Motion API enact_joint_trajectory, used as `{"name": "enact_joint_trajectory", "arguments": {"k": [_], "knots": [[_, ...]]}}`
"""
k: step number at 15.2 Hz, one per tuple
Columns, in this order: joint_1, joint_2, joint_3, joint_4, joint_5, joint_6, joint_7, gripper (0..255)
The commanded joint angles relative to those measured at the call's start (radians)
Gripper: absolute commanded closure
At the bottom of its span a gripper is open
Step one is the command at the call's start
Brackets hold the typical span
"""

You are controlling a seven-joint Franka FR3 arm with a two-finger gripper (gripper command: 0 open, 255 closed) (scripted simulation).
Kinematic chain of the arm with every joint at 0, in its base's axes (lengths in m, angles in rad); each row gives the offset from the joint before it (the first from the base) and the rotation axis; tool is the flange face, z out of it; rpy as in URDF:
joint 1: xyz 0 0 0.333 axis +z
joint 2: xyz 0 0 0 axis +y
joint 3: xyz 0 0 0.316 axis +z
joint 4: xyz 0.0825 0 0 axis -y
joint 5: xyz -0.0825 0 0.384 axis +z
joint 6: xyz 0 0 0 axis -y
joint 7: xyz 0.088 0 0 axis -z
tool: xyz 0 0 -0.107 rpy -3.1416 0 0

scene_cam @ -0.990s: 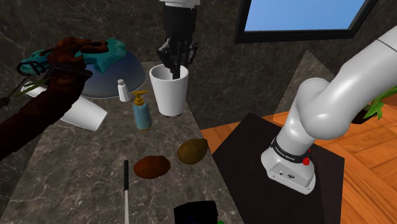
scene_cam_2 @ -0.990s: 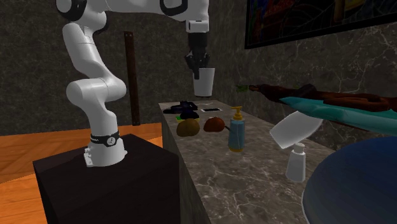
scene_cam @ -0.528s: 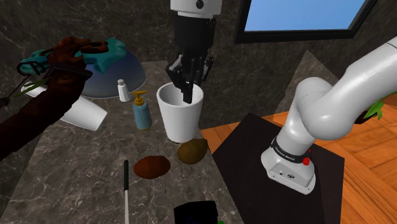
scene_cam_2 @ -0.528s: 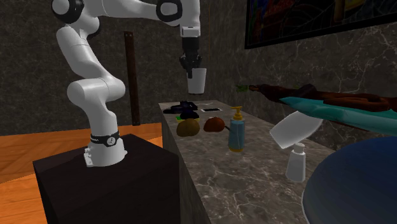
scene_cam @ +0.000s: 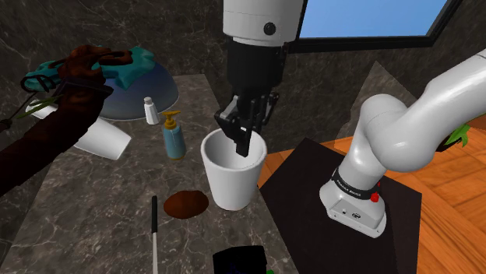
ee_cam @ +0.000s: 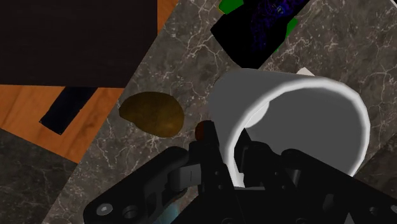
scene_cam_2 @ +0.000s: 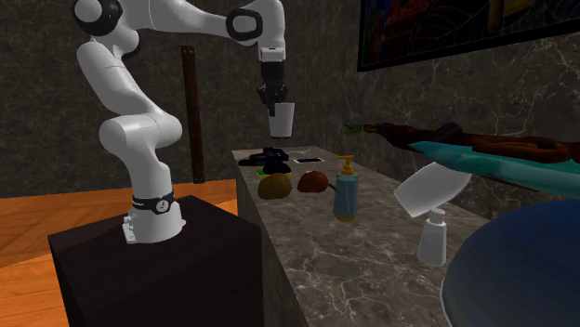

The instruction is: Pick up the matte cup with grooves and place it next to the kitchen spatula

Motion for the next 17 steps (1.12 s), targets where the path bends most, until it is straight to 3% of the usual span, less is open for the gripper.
{"name": "enact_joint_trajectory", "arguments": {"k": [1,17], "knots": [[0.004,-0.006,0.005,-0.027,0.006,0.022,-0.002,255],[0.015,0.027,0.057,-0.214,0.047,0.241,-0.028,255]]}}
